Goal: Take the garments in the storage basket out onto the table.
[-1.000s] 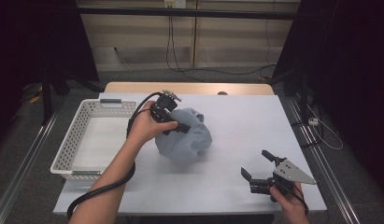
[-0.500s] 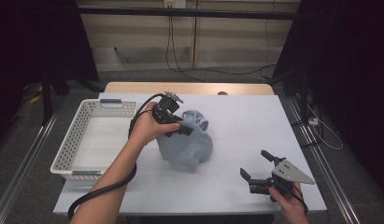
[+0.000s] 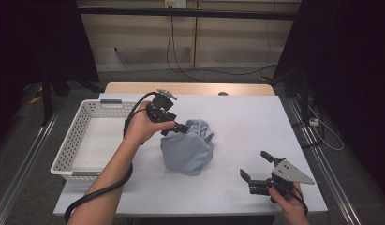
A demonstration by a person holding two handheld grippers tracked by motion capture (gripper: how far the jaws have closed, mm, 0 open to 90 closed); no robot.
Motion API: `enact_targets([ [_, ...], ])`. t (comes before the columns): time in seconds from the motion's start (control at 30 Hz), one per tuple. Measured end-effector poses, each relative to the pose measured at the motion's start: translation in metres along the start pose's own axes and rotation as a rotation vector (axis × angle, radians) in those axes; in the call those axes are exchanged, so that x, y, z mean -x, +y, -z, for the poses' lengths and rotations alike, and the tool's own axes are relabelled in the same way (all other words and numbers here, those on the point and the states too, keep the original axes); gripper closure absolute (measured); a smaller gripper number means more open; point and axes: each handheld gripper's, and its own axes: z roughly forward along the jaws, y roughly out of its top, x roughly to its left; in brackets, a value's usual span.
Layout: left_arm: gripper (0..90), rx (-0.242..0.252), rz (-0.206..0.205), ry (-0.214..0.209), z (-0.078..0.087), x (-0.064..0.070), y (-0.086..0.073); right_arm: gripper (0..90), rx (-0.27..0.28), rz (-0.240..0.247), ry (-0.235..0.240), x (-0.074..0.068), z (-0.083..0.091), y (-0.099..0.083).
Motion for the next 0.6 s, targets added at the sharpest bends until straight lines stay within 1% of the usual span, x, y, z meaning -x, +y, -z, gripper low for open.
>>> enact_targets([
  [0.13,18.6,0.021,0.036,0.021,0.005,-0.006,-0.007,0.7,-0.010,-0.003,-0.004,0.000,0.000,0.001],
  [0.2,17.9,0.031,0.057,0.025,0.007,-0.009,-0.011,0.7,-0.015,-0.004,-0.009,0.001,-0.001,0.000],
  [0.3,14.1,0.040,0.087,0.049,0.010,-0.014,-0.018,0.7,-0.018,-0.015,-0.009,0.001,-0.001,0.001],
  [0.37,13.7,0.046,0.103,0.066,0.010,-0.018,-0.023,0.7,-0.023,-0.011,-0.008,0.002,-0.002,0.001],
  [0.47,13.6,0.031,0.111,0.088,0.010,-0.020,-0.028,0.7,-0.021,-0.017,-0.009,0.002,-0.003,0.002],
  [0.6,13.6,0.029,0.114,0.086,0.006,-0.021,-0.032,0.7,-0.030,-0.011,-0.015,0.003,-0.005,0.003],
])
